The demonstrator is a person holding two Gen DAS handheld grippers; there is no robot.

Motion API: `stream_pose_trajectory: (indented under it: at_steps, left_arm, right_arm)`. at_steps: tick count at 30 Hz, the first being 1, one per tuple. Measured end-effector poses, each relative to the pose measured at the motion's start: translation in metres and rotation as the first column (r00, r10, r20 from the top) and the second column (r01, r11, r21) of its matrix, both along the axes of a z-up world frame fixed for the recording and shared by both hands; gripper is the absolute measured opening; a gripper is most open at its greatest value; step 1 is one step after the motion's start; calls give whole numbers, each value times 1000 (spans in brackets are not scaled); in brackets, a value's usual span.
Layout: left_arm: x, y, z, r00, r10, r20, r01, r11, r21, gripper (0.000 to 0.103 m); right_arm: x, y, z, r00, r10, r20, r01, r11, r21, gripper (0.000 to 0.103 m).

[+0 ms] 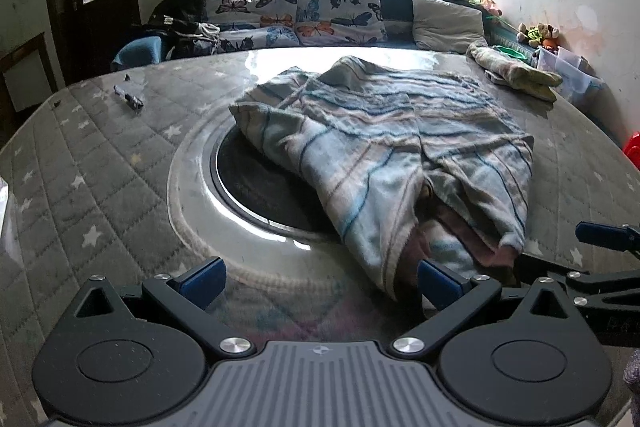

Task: Fold towel

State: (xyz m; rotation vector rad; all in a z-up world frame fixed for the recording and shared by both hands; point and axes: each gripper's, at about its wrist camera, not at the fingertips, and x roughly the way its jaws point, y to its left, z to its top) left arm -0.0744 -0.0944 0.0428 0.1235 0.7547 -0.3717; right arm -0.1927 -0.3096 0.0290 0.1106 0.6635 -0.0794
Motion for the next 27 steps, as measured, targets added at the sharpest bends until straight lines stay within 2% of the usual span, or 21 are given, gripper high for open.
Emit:
stream_pose_trajectory:
  at_steps: [8,14,19,23,27]
  left_arm:
    - [26,-16,10,999,-24,40,24,1000,7,103]
    - [48,-37,15,995,-74,71,73,997,11,102]
    - [67,-53,20,989,-118,92,118,993,1,96]
    - [84,-70,20,983,-168,78,170,985,-14,89]
    - [100,-92,11,971,-233,51,233,972,-10,76]
  right_arm:
    - [23,-11,9,1000,0,9,0,1000,2,88]
    - [49,-22,13,1000,-16,-2,16,1000,7,80]
    - [72,-32,13,1000,-20,-13,21,1000,12,69]
    - [85,-46,12,999,-49,-23,49,999,20,68]
    - [91,-59,12,997,-69,-27,70,997,28,67]
